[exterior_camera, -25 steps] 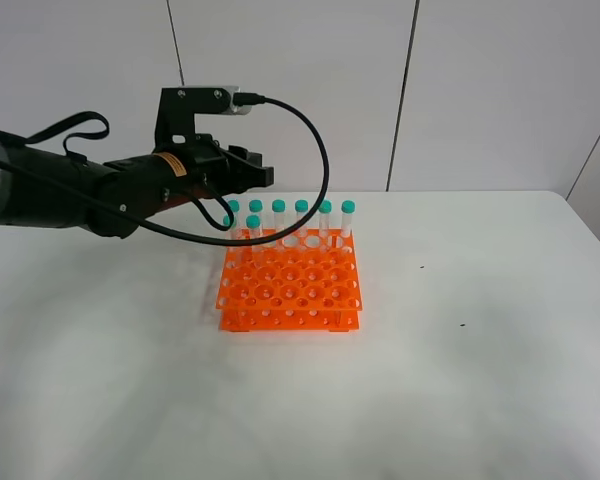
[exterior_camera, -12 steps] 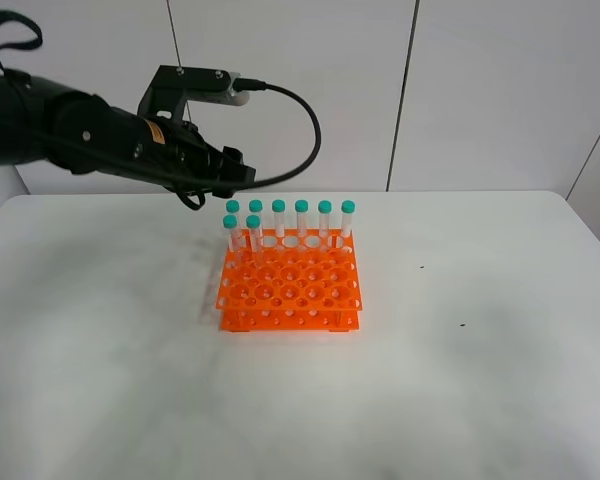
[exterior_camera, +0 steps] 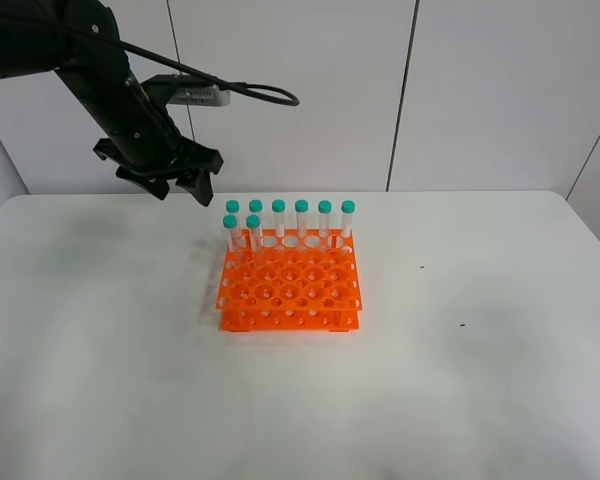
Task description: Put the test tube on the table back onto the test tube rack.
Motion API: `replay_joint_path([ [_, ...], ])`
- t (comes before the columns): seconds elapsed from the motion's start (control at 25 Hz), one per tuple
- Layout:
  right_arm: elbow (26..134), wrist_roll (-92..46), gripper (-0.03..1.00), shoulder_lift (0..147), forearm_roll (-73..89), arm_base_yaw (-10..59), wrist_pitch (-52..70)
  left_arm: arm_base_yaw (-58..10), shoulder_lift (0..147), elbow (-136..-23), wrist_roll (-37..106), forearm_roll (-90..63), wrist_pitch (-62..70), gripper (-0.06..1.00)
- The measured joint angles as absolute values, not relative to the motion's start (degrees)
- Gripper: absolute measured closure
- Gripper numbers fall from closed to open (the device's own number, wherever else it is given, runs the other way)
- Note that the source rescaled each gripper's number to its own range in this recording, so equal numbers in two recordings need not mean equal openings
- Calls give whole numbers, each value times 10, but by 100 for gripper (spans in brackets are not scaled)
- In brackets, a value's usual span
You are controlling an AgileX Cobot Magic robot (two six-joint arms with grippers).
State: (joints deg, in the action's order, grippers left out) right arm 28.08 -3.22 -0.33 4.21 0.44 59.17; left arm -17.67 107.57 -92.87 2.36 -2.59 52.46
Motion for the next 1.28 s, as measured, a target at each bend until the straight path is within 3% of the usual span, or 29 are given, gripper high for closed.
replay_joint_path([
  [0.44,281,-32,-3,-3,42,4,592,-29,1106,-937,27,-34,621,-5],
  [0.84,281,-32,-3,-3,42,4,592,-22,1095,-929,27,-35,672,-5],
  [1.0,281,-32,-3,-3,42,4,592,-22,1038,-877,27,-35,672,-5],
  [1.28,281,-32,-3,-3,42,4,592,-22,841,-662,27,-35,672,-5],
])
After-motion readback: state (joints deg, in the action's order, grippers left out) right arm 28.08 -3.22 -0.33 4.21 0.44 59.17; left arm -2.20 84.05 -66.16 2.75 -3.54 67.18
